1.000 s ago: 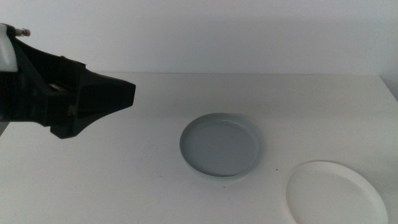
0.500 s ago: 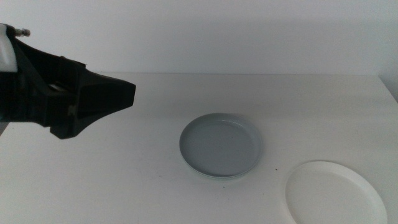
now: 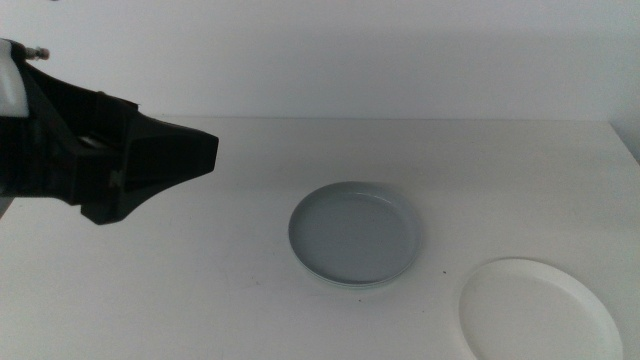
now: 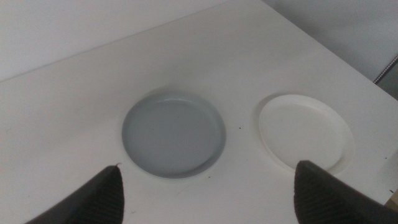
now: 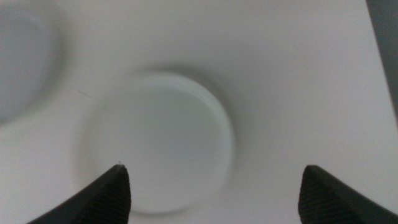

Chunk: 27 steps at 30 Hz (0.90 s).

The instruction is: Stack the three bowls on top of each other.

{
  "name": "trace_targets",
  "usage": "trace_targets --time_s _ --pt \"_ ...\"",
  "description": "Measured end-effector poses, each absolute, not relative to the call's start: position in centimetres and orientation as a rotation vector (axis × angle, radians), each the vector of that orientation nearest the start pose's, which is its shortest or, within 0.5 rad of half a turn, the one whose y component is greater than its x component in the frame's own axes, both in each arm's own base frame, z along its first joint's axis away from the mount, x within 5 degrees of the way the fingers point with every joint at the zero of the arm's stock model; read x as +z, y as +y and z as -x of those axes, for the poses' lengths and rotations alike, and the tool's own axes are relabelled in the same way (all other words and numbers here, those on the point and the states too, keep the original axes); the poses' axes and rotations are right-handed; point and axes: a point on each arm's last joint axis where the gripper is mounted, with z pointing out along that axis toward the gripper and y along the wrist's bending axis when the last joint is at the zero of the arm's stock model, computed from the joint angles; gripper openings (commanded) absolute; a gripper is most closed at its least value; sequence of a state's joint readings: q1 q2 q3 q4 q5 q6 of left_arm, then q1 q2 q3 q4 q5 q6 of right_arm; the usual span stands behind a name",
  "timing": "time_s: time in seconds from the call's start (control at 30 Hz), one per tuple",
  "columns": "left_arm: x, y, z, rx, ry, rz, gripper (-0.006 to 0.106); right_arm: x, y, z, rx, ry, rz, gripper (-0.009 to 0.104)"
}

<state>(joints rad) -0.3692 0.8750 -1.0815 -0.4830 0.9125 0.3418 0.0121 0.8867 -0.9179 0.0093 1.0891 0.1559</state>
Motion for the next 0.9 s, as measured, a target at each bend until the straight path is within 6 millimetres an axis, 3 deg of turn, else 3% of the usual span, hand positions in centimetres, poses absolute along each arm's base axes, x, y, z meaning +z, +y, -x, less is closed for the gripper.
trace_targets --time_s 0.27,0.43,0.57,0.7,0.9 --pt "41.3 -8.7 -13.1 -0.599 2.045 -0.645 0.094 27.3 -1.1 -23.5 0.039 2.762 -0.270 0.082" --pt "41.3 -8.7 -13.1 -0.599 2.045 -0.645 0.094 21.6 -2.0 -26.9 0.063 2.929 -0.314 0.073" --pt "41.3 -8.7 -13.1 -0.599 2.045 -0.645 0.094 17.9 -2.1 -28.1 0.086 3.041 -0.309 0.067" --pt "41.3 -8.7 -13.1 -0.599 2.045 -0.645 0.094 15.7 -2.0 -28.5 0.096 3.115 -0.308 0.059" --pt "41.3 -8.7 -13.1 -0.599 2.045 -0.645 0.094 14.3 -2.0 -28.8 0.121 3.141 -0.340 0.016"
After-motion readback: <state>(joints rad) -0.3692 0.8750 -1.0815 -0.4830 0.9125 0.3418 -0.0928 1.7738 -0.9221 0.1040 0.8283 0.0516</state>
